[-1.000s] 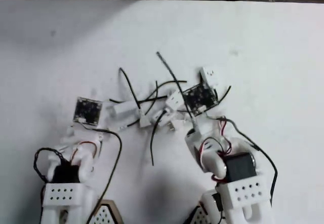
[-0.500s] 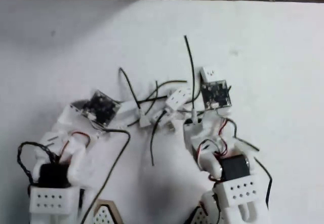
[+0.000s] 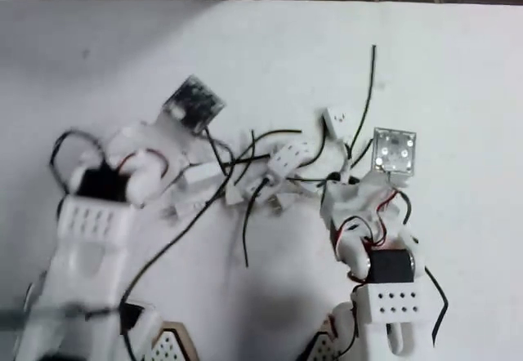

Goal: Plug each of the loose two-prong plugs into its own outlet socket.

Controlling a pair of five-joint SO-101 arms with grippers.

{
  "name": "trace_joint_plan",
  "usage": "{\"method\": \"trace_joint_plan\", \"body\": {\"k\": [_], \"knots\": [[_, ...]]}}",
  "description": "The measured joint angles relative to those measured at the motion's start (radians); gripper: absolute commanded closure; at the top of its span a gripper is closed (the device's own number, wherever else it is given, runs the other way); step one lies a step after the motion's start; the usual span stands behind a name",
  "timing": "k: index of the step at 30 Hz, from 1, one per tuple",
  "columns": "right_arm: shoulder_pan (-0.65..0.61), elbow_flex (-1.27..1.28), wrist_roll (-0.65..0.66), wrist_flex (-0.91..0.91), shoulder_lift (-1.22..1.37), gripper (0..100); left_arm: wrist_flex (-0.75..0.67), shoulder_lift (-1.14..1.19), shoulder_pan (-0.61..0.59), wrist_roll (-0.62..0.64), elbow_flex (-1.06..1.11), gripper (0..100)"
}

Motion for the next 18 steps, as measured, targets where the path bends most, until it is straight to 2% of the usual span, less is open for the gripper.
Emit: {"method": "trace_joint_plan", "body": {"k": [8,18], "knots": [[0.075,0.0,-0.041,-0.035,0.0,98.1,-0.103,0.376,0.14,0.14,-0.169,73],[0.084,0.006,-0.041,-0.038,0.0,98.1,-0.137,0.821,0.273,0.158,-0.476,73]]}}
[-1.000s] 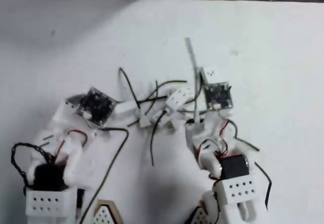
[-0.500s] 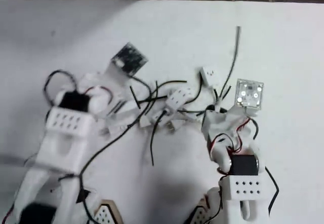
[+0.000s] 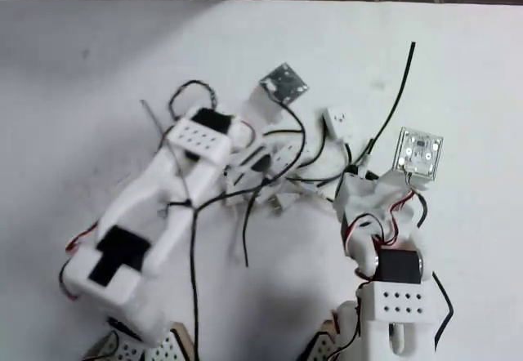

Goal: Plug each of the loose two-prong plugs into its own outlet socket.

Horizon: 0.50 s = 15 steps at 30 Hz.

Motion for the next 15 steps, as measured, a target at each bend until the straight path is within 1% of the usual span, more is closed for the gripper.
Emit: {"method": "trace_joint_plan", "body": {"k": [4,10,15], "knots": [[0.005,0.0,0.0,-0.003,-0.002,98.1,0.0,0.095,0.026,0.048,-0.098,73],[0.005,0.0,0.0,-0.003,-0.002,98.1,0.0,0.121,0.049,0.081,-0.157,73],[0.005,0.0,0.0,-0.003,-0.002,98.1,0.074,0.123,0.049,0.081,-0.238,73]]}}
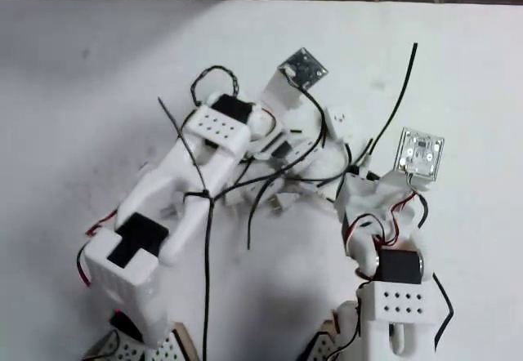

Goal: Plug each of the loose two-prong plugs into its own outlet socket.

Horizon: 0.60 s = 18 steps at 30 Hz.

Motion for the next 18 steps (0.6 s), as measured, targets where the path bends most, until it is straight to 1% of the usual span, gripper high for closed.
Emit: {"method": "trace_joint_plan", "body": {"k": [3,11,16,18], "knots": [[0.0,0.0,0.0,0.0,0.0,98.1,0.034,0.0,0.011,0.0,-0.037,73],[0.0,0.0,0.0,0.0,0.0,98.1,0.035,0.094,0.092,0.0,-0.044,73],[0.0,0.0,0.0,0.0,0.0,98.1,-0.02,0.184,0.087,0.003,-0.057,73],[0.0,0.0,0.0,0.0,0.0,98.1,-0.025,0.193,0.087,0.003,-0.061,77]]}}
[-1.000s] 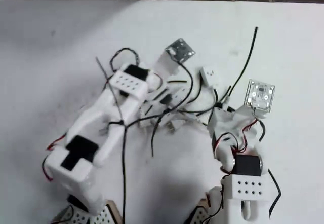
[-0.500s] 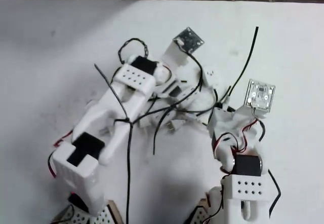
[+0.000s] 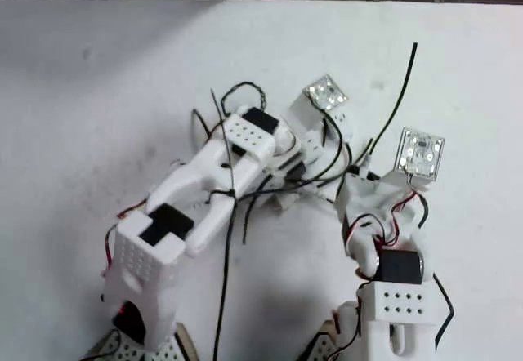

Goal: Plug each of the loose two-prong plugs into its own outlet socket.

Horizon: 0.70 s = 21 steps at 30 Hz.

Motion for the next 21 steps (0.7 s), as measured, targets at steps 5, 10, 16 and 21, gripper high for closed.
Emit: {"method": "trace_joint_plan", "body": {"k": [5,10,16,21], "knots": [[0.0,0.0,0.0,0.0,0.0,98.1,-0.002,0.0,0.005,-0.002,0.0,92],[0.0,0.0,0.0,0.0,0.0,98.1,0.014,0.0,0.005,-0.008,0.0,98],[0.0,0.0,0.0,0.0,0.0,98.1,0.152,-0.098,0.011,-0.049,0.0,98],[0.0,0.0,0.0,0.0,0.0,98.1,0.307,-0.224,0.02,-0.061,0.0,98]]}}
